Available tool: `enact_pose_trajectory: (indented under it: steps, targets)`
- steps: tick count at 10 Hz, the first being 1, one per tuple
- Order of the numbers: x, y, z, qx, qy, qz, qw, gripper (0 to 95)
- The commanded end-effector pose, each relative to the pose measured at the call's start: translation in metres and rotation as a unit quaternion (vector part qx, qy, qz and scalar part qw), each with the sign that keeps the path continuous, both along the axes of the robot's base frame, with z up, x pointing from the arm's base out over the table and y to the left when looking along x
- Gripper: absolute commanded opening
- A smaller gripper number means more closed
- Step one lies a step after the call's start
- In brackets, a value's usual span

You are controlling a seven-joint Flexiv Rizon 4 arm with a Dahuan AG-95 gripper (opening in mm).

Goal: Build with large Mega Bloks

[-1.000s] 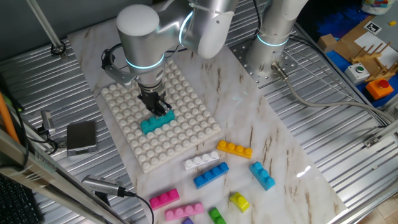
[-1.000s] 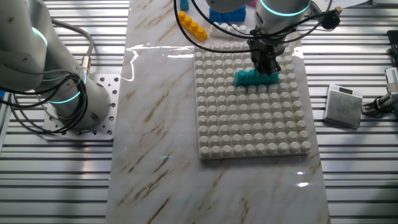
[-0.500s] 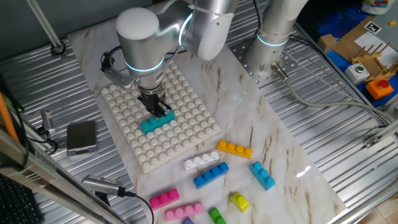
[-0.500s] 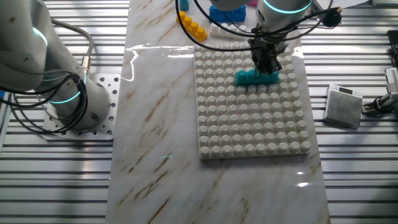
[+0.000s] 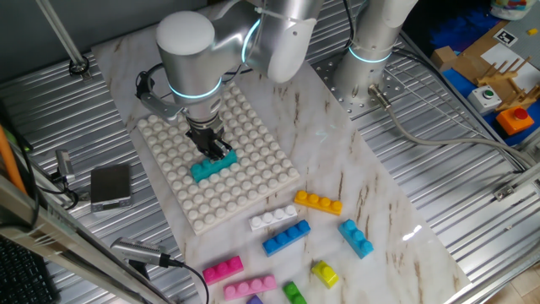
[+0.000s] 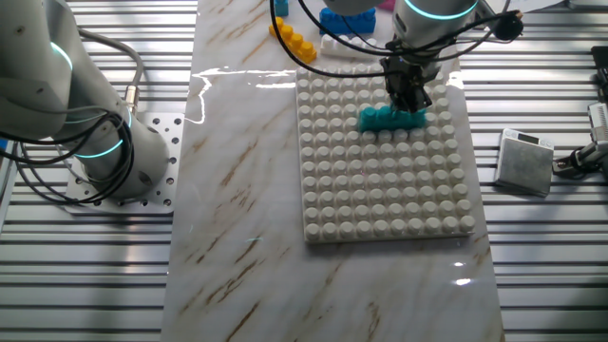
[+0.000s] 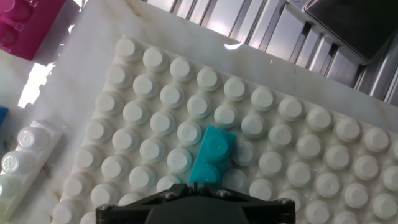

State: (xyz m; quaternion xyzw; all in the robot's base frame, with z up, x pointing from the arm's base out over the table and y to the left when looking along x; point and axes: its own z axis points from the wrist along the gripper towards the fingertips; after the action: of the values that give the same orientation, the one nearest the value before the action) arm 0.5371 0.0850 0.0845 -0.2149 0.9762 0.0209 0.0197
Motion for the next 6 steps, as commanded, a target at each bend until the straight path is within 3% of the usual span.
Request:
enact_pose_trajectory:
  steps: [1, 4, 6]
  targets:
    - [-0.001, 0.001, 0.005, 0.0, 0.0, 0.0, 1.0, 0.0]
    - [0.002, 0.0, 0.007, 0.0, 0.0, 0.0, 1.0, 0.0]
    - [0.01, -0.001, 0.009, 0.0, 0.001, 0.001, 1.0, 0.0]
